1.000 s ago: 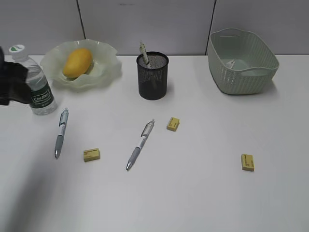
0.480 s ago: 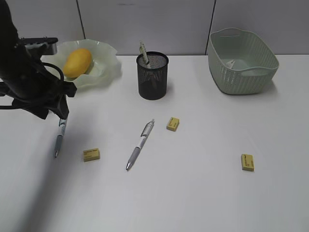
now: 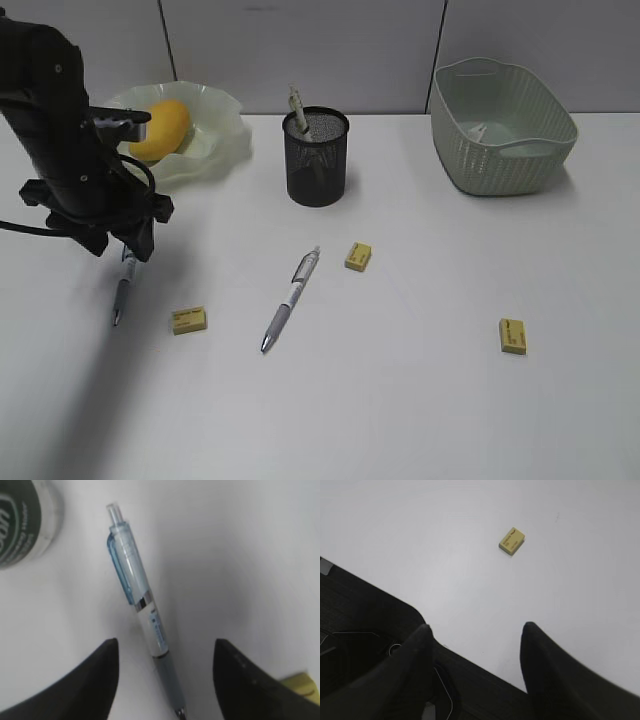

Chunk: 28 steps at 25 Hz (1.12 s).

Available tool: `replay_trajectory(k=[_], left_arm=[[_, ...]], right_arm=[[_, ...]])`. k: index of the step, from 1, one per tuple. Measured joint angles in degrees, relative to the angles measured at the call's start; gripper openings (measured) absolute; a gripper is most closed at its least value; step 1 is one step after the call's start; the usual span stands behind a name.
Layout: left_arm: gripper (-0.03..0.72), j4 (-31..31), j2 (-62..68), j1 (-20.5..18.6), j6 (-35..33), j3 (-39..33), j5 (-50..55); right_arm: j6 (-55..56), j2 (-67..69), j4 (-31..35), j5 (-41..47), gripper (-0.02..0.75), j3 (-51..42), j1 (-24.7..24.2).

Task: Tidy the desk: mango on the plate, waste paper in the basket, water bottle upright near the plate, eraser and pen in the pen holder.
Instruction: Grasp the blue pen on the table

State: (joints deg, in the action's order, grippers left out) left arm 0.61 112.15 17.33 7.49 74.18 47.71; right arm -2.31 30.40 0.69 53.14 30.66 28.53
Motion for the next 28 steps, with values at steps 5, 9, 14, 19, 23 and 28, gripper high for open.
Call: replay_trajectory(k=[5, 9, 14, 19, 23, 28], left_arm=[[0.589, 0.11, 2.52, -0.06, 0.0, 1.58, -0.07], [0.591, 0.11, 5.21, -0.06, 0.0, 3.14, 0.42], [0.579, -0.07, 8.15, -0.06, 0.0, 3.92, 0.95], [0.552, 0.08, 9.25, -0.06, 0.0, 4.92, 2.11], [0.381, 0.39, 9.51, -0.32, 0.0, 5.4, 2.9], [0.127, 1.02, 9.74, -0.53, -0.77, 5.86, 3.35]], right_arm=[[0.0, 0.0, 0.0, 0.0, 0.441, 0.0, 0.0], [0.0, 0.0, 0.0, 0.0, 0.44, 0.0, 0.0], [0.0, 0.0, 0.0, 0.0, 0.44, 0.0, 0.0], [0.0, 0.0, 0.0, 0.0, 0.44, 0.0, 0.0], [0.0, 0.0, 0.04, -0.02, 0.44, 0.0, 0.0], [0.0, 0.0, 0.04, -0.02, 0.44, 0.0, 0.0]])
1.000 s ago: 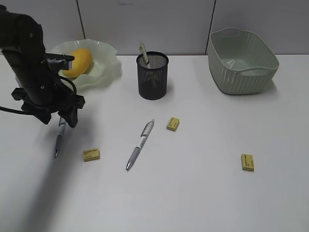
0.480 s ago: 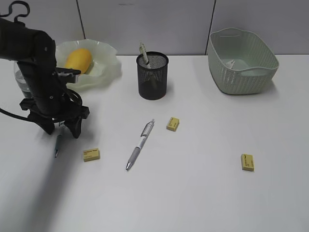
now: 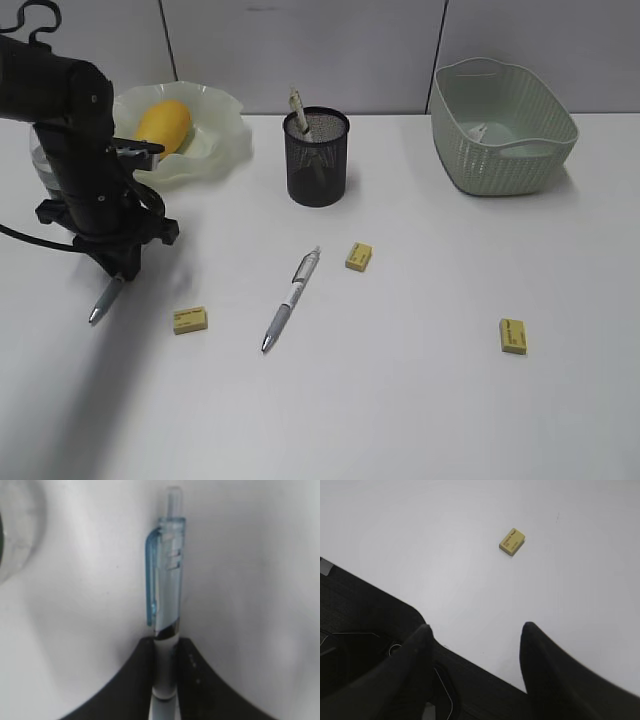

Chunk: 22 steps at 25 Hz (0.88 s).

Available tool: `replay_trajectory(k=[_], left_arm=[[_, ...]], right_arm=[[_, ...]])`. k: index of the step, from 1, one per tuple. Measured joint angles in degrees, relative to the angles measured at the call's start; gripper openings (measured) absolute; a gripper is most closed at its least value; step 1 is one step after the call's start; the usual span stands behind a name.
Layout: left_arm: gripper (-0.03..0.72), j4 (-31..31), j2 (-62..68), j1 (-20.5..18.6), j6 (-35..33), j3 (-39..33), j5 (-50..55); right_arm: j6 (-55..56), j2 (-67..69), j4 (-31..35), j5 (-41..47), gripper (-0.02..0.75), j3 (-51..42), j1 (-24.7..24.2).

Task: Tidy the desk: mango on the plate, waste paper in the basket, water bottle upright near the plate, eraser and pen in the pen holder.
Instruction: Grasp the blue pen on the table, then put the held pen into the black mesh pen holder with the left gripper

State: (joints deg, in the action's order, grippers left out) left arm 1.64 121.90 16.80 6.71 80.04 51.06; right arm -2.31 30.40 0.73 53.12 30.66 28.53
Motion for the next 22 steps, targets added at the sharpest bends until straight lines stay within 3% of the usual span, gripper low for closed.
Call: replay_trajectory(k=[13, 22], left_arm=[[0.104, -0.8, 0.18, 0.01, -0.18, 1.37, 1.81], [0.104, -7.42, -2.34, 0.6, -0.29, 12.95, 7.14]], right_arm=[[0.0, 0.0, 0.0, -0.11, 0.44, 0.0, 0.0], [0.05, 0.0, 0.0, -0.11, 0.439, -0.05, 0.0]])
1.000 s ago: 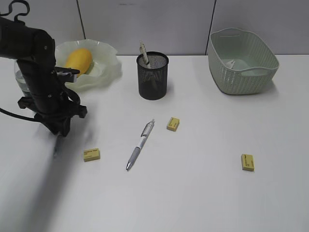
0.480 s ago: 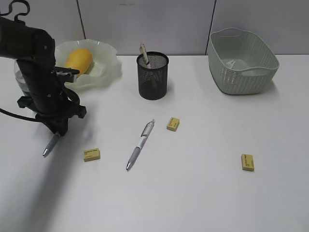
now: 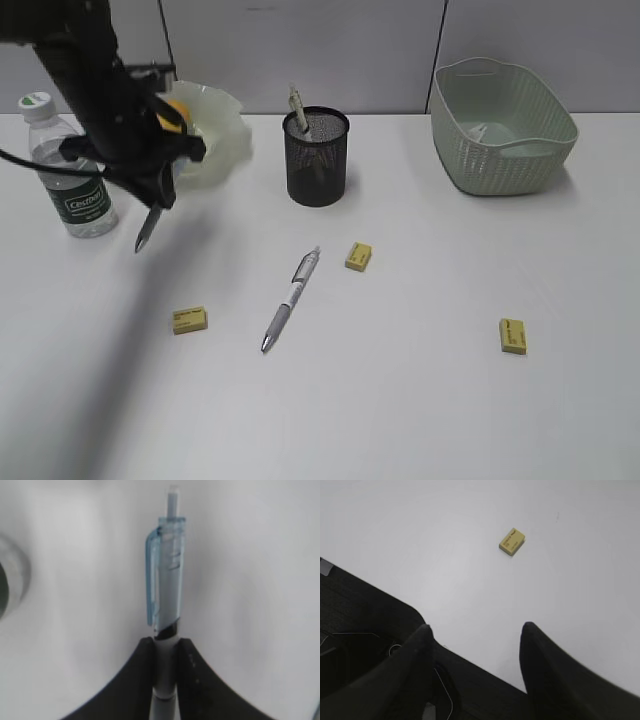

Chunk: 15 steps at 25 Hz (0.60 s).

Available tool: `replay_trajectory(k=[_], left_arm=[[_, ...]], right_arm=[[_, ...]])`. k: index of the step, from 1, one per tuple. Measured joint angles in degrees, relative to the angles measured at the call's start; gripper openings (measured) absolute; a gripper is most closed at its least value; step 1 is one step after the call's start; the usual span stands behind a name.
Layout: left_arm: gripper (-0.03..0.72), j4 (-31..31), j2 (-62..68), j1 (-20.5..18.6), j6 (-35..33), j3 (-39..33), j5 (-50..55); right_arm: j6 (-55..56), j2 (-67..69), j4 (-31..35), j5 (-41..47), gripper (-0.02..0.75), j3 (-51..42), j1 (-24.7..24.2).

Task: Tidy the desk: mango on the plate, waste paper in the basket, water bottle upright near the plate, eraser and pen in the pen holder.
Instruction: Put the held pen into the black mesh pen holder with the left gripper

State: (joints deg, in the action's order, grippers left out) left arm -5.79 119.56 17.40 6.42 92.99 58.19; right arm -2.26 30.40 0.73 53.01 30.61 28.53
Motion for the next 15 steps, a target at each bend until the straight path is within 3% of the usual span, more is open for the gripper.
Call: replay_trajectory(k=[7, 15], left_arm=[[0.104, -3.03, -1.33, 3.82, -0.68, 12.9, -7.73], [0.104, -5.51, -0.76, 10.04, -2.09, 14.52, -30.81]], right_arm=[[0.04, 0.0, 0.0, 0.0, 0.439, -0.12, 0.0], [0.04, 0.0, 0.0, -0.02, 0.439, -0.12, 0.0]])
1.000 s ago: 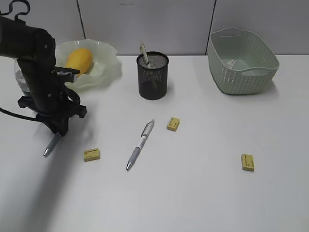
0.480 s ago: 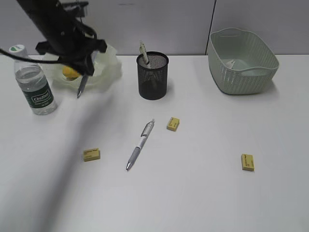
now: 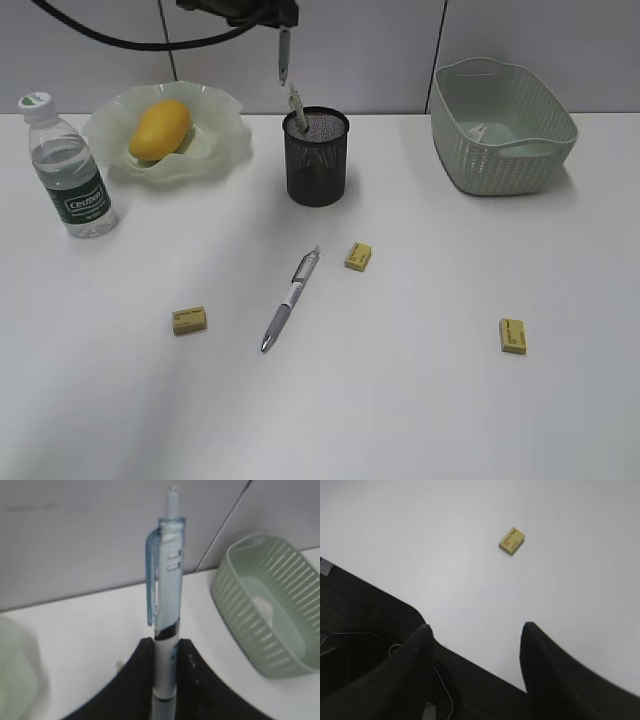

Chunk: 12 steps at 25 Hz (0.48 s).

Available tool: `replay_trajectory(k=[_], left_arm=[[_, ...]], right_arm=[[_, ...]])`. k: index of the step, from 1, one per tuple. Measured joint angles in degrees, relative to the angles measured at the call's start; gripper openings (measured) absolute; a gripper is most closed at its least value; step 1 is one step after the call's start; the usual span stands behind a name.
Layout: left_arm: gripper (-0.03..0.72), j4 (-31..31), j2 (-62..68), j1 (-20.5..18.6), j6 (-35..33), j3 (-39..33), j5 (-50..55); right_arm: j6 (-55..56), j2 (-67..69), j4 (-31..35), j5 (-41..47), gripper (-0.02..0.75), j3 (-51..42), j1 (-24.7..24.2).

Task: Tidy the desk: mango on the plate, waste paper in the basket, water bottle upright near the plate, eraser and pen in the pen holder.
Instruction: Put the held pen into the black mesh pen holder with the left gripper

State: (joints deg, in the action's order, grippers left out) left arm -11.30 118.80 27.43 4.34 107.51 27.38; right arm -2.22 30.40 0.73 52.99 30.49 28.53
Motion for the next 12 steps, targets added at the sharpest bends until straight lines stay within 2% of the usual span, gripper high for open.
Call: replay_trajectory(k=[5, 12], left_arm=[[0.104, 0.13, 2.84, 2.13, -0.07, 0.0, -9.96], [0.103, 0.17, 8.98, 2.48, -0.07, 0.0, -11.92]], right_arm=[[0.02, 0.0, 0.0, 0.0, 0.439, 0.0, 0.0], [0.02, 0.0, 0.0, -0.05, 0.439, 0.0, 0.0]])
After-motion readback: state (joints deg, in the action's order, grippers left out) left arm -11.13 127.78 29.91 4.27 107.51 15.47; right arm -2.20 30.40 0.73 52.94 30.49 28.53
